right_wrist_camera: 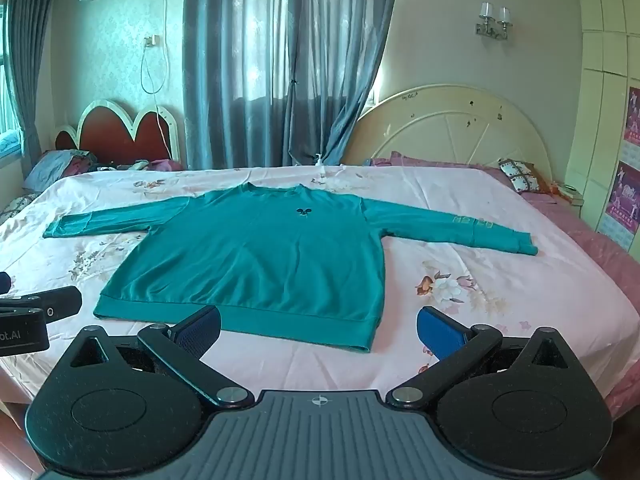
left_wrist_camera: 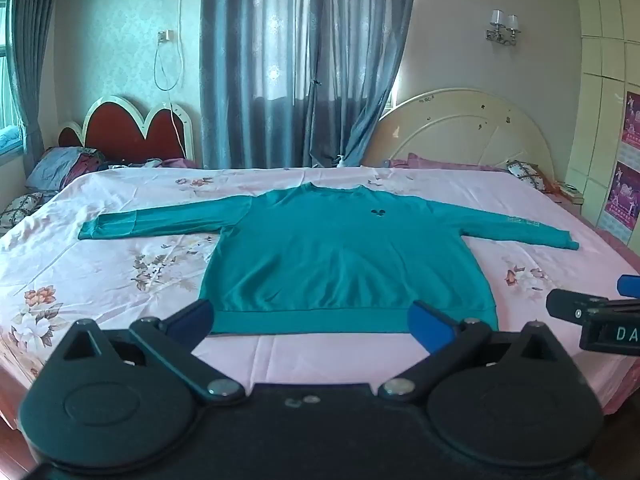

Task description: Fold small clothes

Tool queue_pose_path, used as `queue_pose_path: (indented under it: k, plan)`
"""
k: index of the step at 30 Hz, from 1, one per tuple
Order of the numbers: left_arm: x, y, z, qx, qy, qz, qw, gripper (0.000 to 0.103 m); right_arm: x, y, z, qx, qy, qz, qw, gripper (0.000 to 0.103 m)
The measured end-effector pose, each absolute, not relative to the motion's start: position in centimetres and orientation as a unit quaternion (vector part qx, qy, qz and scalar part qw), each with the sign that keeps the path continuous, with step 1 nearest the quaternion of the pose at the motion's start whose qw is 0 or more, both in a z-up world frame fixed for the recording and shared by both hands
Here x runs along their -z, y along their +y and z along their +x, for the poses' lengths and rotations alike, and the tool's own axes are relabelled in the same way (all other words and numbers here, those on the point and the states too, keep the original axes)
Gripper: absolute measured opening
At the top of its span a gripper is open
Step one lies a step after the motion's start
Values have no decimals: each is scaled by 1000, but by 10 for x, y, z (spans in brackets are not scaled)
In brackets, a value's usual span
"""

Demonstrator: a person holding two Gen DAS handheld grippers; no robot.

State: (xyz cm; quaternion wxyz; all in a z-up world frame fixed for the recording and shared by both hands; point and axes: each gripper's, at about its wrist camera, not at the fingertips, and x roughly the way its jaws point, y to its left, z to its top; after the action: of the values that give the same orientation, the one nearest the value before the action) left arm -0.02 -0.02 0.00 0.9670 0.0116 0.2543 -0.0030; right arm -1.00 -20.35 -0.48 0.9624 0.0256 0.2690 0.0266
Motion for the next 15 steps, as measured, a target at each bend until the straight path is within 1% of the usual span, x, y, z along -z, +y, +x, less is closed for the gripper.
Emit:
queue_pose_path:
  k: [15]
  plan:
    - [0, -8, 4, 12, 262, 10, 965, 103, -1, -206, -2, -20, 273, 29, 961, 103]
